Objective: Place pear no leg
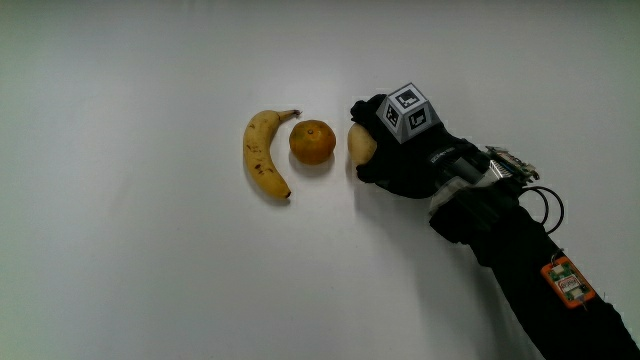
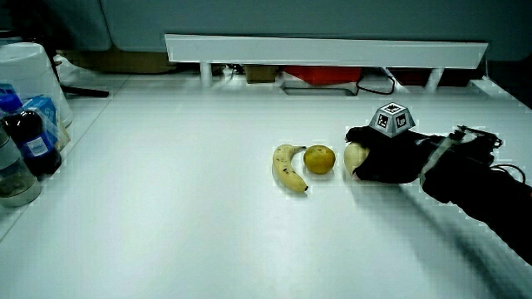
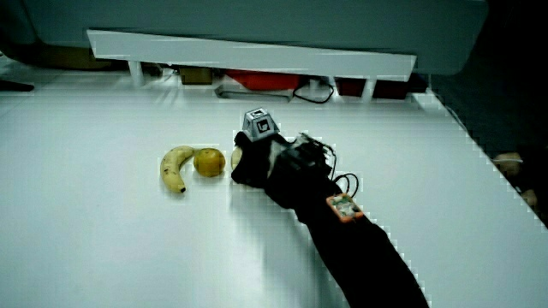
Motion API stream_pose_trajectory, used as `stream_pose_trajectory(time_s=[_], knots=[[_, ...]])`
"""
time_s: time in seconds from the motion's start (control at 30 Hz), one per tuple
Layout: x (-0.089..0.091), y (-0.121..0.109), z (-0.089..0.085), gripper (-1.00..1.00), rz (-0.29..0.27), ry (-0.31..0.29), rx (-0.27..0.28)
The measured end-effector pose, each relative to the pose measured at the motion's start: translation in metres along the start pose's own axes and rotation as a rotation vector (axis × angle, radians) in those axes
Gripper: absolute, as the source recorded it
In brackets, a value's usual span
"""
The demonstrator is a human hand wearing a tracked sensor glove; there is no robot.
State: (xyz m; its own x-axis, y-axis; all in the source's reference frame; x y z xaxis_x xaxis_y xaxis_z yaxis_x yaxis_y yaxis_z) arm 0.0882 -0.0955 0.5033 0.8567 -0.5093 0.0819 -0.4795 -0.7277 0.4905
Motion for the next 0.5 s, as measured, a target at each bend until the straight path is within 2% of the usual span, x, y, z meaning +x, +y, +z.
stream_pose_trajectory(time_s=[0.33,0.5], knots=[[0.0,0.001,-0.002,-0.83,0.012,-0.001,-0.023],[0.009,-0.002,0.002,-1.0,0.006,0.049,-0.01]])
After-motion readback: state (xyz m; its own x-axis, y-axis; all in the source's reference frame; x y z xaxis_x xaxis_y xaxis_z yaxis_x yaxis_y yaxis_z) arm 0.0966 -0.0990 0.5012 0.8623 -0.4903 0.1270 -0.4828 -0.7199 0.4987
